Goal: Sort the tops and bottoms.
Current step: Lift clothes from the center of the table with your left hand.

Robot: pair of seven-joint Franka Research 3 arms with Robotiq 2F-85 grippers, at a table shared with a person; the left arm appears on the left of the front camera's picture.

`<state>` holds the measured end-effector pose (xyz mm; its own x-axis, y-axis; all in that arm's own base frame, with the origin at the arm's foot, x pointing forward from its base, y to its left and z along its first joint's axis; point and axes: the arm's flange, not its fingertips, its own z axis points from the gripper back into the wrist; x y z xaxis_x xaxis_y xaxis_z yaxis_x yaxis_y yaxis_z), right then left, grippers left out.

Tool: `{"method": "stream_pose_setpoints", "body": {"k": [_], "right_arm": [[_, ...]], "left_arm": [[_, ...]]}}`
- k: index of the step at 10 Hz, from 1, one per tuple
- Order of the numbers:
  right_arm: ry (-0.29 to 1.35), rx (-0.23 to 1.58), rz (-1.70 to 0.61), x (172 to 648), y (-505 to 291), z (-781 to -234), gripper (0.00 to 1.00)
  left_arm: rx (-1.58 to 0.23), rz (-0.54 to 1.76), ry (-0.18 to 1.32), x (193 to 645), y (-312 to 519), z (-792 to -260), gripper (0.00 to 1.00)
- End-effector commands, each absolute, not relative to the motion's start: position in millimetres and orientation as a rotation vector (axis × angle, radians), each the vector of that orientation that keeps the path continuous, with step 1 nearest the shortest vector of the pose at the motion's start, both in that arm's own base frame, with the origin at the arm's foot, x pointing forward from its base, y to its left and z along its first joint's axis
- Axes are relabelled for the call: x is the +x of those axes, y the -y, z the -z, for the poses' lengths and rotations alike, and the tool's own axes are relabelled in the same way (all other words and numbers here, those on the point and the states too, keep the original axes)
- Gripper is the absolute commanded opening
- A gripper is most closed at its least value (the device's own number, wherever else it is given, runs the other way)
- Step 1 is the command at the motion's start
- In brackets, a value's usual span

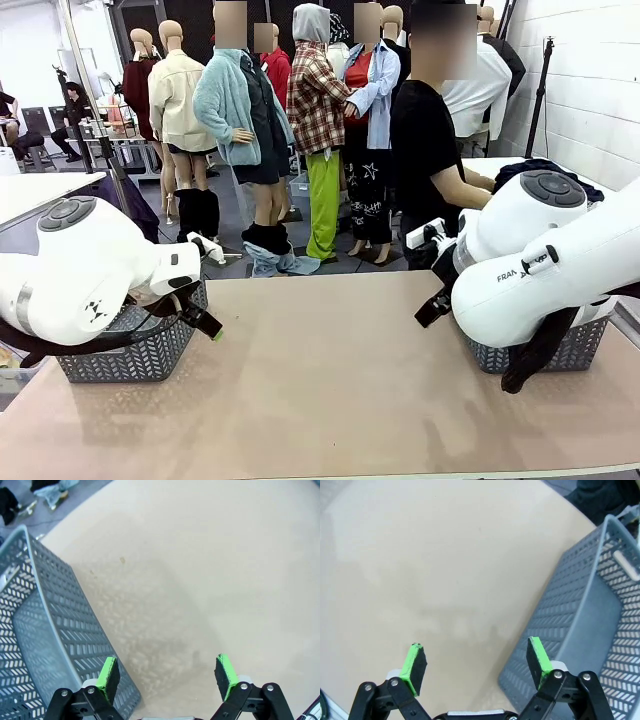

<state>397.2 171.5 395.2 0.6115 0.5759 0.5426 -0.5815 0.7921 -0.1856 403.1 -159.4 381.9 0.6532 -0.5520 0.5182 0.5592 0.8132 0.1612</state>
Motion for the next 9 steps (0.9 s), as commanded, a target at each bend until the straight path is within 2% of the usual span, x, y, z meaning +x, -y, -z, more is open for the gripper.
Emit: {"method": "stream_pose_setpoints", "body": {"k": [1,4,6,9], "right_arm": [[0.699,-0.013,-0.650,392.0,-180.7,-423.9,1.00],[0.861,-0.072,-0.595,378.2,-169.7,-487.2,1.00],[0.957,-0.109,-0.417,374.9,-117.7,-535.2,1.00],[0.968,-0.114,-0.119,371.4,-8.6,-561.2,1.00]], "left_arm": [[0.011,0.656,0.687,398.5,168.6,-408.7,1.00],[0.105,0.712,0.869,384.4,178.7,-474.6,1.00],[0.196,0.602,0.995,390.2,148.5,-541.5,1.00],[0.173,0.324,1.020,381.8,57.3,-601.1,1.00]]}}
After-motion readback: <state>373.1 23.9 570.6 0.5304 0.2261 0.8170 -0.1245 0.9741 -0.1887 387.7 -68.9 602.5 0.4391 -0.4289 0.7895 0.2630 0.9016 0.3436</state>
